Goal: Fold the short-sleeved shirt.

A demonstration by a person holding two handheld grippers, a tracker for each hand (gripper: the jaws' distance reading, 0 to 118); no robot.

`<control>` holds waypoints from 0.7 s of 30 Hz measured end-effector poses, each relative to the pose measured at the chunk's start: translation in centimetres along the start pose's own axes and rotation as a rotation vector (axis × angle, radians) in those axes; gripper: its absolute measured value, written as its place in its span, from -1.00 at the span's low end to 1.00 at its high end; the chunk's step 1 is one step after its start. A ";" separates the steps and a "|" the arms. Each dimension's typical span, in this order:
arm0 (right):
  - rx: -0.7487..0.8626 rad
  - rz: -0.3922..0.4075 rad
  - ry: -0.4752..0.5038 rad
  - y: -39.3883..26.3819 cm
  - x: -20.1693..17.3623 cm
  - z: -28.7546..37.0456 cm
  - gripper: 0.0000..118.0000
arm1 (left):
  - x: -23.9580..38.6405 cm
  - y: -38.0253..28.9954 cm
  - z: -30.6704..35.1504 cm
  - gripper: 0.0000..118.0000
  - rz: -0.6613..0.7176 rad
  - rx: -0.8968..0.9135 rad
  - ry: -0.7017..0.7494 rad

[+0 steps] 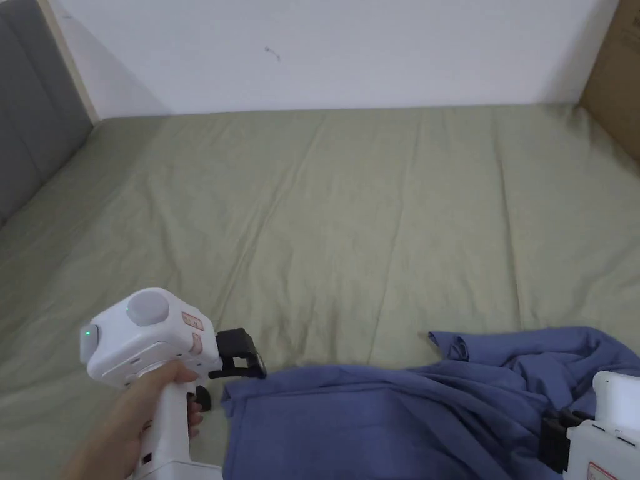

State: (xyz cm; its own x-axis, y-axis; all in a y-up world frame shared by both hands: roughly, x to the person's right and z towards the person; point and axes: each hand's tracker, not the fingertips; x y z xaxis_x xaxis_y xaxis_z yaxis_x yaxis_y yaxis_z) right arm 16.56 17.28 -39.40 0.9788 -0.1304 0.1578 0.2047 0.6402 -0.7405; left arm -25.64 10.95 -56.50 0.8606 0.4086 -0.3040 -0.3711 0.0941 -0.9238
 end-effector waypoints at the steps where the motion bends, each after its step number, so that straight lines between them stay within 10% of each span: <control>1: -0.006 -0.001 0.000 -0.1 0.2 -0.1 -0.99 | 0.3 -0.3 -0.9 0.52 0.002 -0.005 -0.005; 4: -0.019 0.002 -0.010 -0.3 0.6 -0.3 -0.99 | 0.3 -0.9 -2.2 0.43 -0.009 0.050 0.079; 6: -0.018 0.004 -0.014 -0.3 0.6 0.1 -0.99 | 1.3 -1.3 -1.8 -0.32 -0.065 0.094 0.218; 10: -0.034 -0.010 -0.010 -0.3 0.8 -0.2 -0.99 | 1.3 -2.1 -1.6 -0.82 -0.092 0.109 0.162; 21: 0.011 0.052 0.056 6.1 5.2 -1.1 -0.99 | 3.0 -2.2 2.6 -0.90 -0.133 0.205 0.024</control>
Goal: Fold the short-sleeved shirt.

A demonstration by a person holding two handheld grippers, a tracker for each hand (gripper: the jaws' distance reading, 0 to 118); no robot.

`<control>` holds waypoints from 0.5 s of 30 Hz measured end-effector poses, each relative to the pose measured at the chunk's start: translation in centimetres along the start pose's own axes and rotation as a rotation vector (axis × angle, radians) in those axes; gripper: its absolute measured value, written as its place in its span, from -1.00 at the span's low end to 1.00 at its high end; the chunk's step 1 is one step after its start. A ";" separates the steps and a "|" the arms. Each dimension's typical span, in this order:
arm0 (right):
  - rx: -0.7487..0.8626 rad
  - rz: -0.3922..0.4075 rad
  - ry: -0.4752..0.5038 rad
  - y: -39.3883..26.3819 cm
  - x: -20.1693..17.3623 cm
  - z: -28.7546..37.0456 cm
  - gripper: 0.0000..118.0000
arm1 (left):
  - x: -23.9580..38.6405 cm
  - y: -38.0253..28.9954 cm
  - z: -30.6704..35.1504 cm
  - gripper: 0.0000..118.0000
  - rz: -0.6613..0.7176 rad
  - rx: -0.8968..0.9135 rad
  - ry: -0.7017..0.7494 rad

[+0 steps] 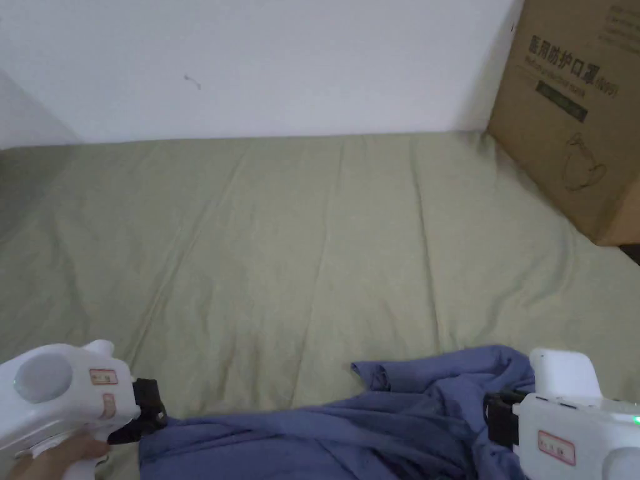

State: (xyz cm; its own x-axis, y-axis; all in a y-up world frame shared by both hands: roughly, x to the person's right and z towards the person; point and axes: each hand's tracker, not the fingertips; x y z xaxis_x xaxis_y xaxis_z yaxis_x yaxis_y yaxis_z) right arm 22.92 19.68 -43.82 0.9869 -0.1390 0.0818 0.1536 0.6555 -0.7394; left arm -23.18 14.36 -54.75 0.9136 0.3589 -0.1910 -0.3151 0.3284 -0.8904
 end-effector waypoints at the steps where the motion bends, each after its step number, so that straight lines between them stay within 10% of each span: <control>1: 0.016 0.024 0.000 1.4 0.8 -0.7 -0.99 | 0.3 0.1 0.4 -0.90 -0.006 0.015 -0.008; 3: -0.020 0.082 0.009 4.4 2.5 -3.0 -0.53 | 0.6 0.1 1.3 -0.90 -0.014 0.033 -0.014; 5: -0.103 0.125 0.026 7.8 4.6 -7.2 0.57 | 0.9 0.3 2.0 -0.90 -0.017 0.053 -0.019; 12: -0.447 0.246 -0.152 11.3 7.2 -19.7 0.61 | 1.3 0.8 2.5 -0.90 -0.042 0.074 -0.015; 15: -0.547 0.160 -0.022 9.8 6.9 -20.7 0.25 | 1.3 1.0 2.0 -0.90 -0.041 0.063 -0.005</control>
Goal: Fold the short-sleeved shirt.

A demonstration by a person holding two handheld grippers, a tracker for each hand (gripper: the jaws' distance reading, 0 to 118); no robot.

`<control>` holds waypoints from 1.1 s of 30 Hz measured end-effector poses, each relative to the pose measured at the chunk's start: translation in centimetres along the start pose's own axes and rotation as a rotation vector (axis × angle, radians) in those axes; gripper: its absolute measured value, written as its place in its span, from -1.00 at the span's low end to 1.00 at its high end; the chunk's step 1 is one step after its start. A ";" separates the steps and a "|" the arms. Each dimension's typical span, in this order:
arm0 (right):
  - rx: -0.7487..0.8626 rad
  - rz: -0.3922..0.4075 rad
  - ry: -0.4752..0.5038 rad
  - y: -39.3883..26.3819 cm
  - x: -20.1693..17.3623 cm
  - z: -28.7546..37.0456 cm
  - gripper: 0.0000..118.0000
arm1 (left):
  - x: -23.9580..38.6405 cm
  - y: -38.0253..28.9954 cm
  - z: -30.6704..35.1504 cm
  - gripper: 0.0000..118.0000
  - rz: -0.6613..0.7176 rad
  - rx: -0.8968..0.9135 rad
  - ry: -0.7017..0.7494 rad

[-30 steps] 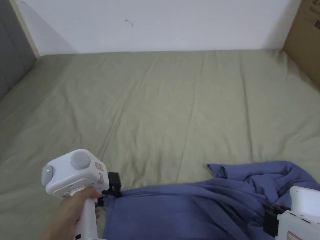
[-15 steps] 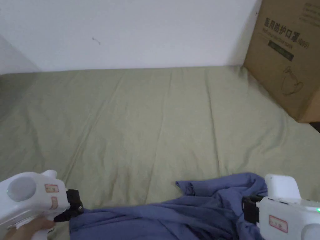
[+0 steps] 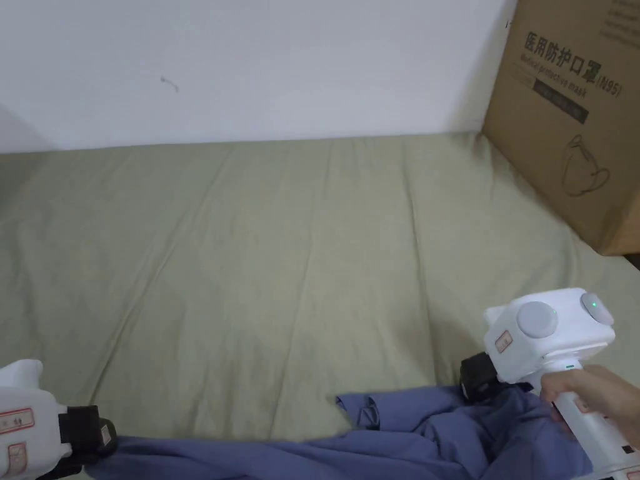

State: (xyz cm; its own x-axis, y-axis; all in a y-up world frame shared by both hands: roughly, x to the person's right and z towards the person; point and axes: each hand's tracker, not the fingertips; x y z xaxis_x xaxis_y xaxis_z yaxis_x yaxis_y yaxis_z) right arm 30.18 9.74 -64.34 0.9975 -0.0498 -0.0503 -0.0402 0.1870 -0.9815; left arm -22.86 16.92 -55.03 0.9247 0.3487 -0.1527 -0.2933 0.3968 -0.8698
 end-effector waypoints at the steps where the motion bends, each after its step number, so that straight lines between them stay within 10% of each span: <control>1: 0.035 0.018 -0.067 -0.1 -0.4 0.2 0.24 | 0.0 0.0 -0.1 -0.90 -0.003 -0.003 0.009; 4: 0.029 0.024 -0.061 0.4 -0.4 0.9 -0.10 | -0.1 0.1 -0.4 -0.90 -0.009 -0.006 0.013; 6: 0.043 0.010 -0.070 0.7 -0.2 1.7 -0.93 | 0.0 0.1 -0.3 -0.90 -0.009 -0.001 0.013; 16: 0.270 -0.160 0.078 0.6 1.6 11.9 -0.93 | 0.6 1.6 5.8 -0.90 -0.044 0.078 -0.002; 17: 0.294 -0.248 -0.021 0.8 2.5 13.4 -0.93 | 0.8 1.9 6.7 -0.90 -0.050 0.098 0.008; 33: 0.673 -0.305 0.122 -0.5 5.4 34.6 -0.93 | 7.4 9.5 24.6 -0.93 -0.256 0.452 0.026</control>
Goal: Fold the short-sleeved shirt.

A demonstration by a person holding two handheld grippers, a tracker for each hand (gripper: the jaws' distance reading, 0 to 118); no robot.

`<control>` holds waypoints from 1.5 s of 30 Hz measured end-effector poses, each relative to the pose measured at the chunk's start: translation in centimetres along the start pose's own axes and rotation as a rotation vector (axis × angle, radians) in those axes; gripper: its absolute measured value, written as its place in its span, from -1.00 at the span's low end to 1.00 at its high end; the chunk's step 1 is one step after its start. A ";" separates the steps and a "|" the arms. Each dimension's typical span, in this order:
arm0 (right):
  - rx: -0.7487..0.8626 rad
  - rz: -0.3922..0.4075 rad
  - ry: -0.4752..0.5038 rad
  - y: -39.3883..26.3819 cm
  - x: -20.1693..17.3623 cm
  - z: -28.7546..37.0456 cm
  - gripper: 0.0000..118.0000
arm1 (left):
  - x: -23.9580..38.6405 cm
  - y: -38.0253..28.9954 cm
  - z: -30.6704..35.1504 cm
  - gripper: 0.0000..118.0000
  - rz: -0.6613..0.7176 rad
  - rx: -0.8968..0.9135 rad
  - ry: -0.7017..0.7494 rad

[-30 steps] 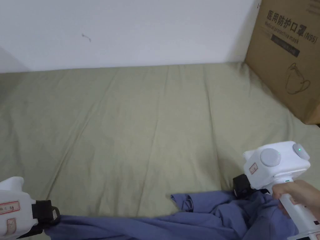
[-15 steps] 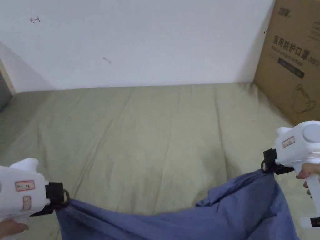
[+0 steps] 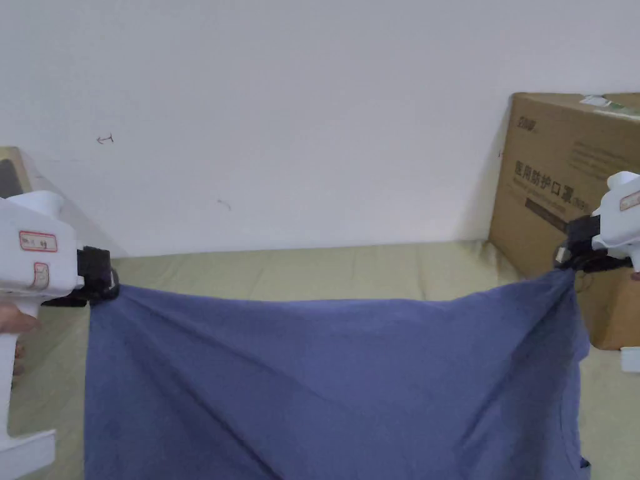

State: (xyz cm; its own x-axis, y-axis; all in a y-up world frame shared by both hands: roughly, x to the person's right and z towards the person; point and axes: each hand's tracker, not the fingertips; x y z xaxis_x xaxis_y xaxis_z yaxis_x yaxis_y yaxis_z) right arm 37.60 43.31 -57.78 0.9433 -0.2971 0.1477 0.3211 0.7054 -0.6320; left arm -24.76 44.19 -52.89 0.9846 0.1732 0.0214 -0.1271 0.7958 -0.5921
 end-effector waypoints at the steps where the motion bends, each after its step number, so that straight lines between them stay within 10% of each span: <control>1: 0.025 -0.016 0.004 0.6 -0.5 0.8 -0.93 | 0.2 1.0 0.4 -0.93 -0.001 0.020 0.007; 26: 0.389 -0.057 0.052 16.9 -12.0 12.4 -0.93 | 2.3 20.5 3.5 -0.93 -0.056 0.401 0.107; 29: 0.389 0.043 0.021 16.2 -12.5 12.2 -0.93 | 2.7 19.1 2.7 -0.93 -0.102 0.420 0.123; 45: -0.110 -0.148 -0.172 -0.3 -1.0 -18.0 -0.93 | -0.8 -3.7 -24.8 -0.93 -0.079 -0.191 0.180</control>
State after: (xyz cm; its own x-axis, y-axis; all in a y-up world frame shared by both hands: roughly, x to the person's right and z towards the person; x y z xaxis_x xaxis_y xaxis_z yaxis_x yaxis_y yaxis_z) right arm 35.06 31.79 -71.44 0.8901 -0.2717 0.3658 0.4546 0.5854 -0.6713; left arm -22.11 26.66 -70.69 0.9982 -0.0049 -0.0598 -0.0408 0.6757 -0.7360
